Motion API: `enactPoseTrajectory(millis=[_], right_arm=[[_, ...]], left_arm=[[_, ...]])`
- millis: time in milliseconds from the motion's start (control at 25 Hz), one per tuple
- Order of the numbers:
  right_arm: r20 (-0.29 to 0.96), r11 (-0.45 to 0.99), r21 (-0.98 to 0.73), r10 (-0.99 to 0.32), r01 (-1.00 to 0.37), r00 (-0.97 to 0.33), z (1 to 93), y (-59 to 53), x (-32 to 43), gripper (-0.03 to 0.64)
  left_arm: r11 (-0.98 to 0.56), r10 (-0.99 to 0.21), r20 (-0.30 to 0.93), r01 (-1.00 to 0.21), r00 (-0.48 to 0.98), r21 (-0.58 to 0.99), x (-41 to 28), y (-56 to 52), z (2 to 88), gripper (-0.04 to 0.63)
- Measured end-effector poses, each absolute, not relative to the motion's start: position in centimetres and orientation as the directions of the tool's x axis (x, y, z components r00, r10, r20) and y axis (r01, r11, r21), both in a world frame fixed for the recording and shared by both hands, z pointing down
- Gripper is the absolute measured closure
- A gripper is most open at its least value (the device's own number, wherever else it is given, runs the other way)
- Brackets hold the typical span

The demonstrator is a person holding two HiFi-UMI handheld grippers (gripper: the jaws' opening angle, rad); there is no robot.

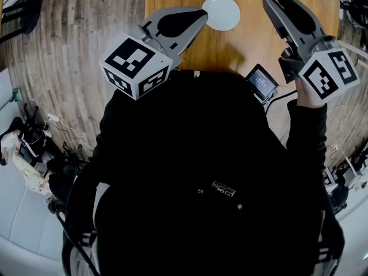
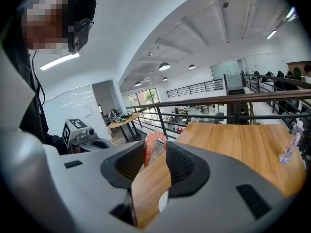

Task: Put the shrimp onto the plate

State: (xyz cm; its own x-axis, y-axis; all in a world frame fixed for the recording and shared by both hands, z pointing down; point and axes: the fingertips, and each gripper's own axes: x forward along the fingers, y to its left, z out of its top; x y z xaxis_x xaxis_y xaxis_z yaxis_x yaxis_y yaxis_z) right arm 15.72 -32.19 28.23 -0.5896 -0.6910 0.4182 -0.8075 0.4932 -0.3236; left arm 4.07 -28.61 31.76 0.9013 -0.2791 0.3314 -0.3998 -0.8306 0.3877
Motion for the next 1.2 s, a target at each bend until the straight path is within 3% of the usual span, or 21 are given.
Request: enactPoseTrajectory(millis=[1200], right_arm=[[0.546, 0.528, -0.341, -0.562, -0.777, -0.621, 36.9, -32.9, 15.2, 0.468]], left_arm=[[-0.740, -0.359, 0.393, -0.515, 0.847, 0.433, 1.4, -25.9, 34.5, 0.597]])
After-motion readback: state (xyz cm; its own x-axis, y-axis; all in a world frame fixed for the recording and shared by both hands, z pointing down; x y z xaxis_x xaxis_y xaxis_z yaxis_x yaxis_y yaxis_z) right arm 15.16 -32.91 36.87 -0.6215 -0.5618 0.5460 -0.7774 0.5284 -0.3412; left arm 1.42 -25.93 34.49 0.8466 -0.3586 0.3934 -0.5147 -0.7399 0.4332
